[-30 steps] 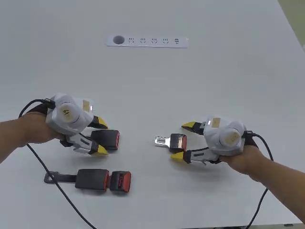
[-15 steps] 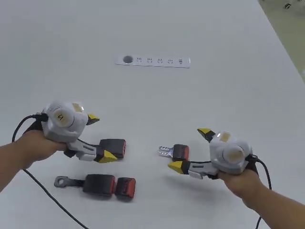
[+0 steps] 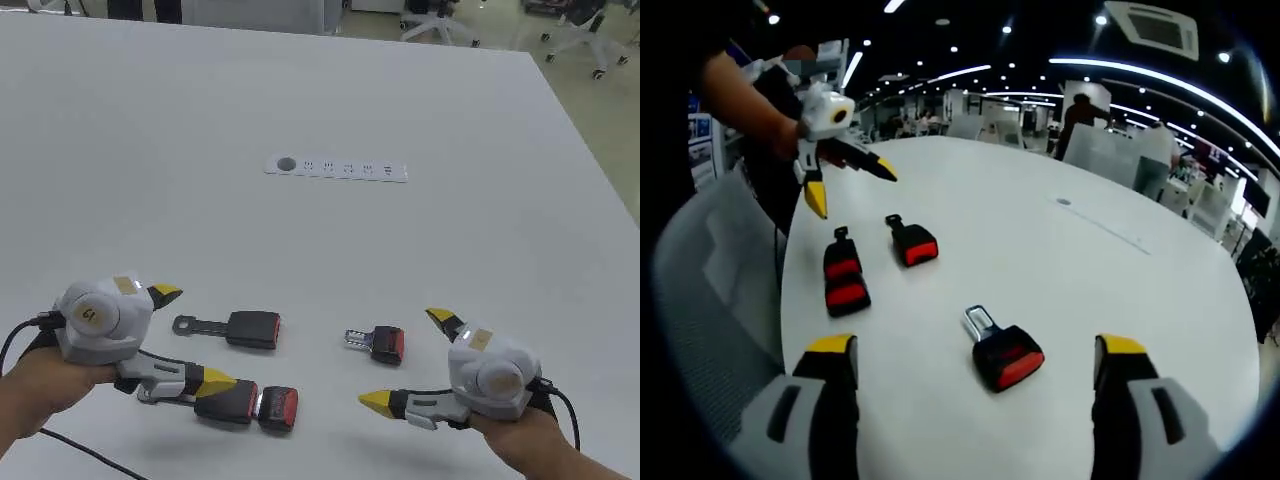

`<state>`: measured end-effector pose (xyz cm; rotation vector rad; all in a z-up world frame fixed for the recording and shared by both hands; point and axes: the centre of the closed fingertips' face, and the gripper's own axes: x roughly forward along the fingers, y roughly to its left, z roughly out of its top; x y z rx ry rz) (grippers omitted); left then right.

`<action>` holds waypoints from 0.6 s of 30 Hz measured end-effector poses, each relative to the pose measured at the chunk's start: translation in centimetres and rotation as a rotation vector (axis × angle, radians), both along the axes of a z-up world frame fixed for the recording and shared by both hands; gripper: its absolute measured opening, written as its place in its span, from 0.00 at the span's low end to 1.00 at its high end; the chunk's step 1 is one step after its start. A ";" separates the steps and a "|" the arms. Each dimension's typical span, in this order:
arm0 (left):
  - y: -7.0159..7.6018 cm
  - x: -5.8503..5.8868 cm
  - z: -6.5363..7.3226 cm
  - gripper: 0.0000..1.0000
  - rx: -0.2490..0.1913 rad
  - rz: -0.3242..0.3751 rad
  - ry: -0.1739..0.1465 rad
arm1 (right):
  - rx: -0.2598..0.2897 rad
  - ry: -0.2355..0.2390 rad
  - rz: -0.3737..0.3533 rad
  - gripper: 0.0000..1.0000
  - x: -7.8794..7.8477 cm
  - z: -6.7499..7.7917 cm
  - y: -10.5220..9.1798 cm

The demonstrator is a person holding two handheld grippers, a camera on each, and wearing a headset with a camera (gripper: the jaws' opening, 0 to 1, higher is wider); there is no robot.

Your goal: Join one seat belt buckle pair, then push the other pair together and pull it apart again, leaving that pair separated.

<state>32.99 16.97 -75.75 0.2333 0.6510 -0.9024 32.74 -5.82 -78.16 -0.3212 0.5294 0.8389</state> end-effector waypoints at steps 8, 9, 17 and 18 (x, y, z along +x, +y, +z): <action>1.0 -1.8 1.1 1.00 -0.023 0.038 -0.037 | 0.013 -0.020 -0.020 1.00 -1.7 0.9 0.0; 1.1 -2.2 1.1 1.00 -0.025 0.042 -0.039 | 0.014 -0.023 -0.023 1.00 -1.9 1.0 0.0; 1.9 -3.6 1.2 1.00 -0.036 0.062 -0.052 | 0.025 -0.022 -0.058 1.00 -3.2 1.0 -0.5; 1.9 -3.6 1.3 1.00 -0.038 0.064 -0.052 | 0.026 -0.026 -0.064 1.00 -3.4 1.0 -0.6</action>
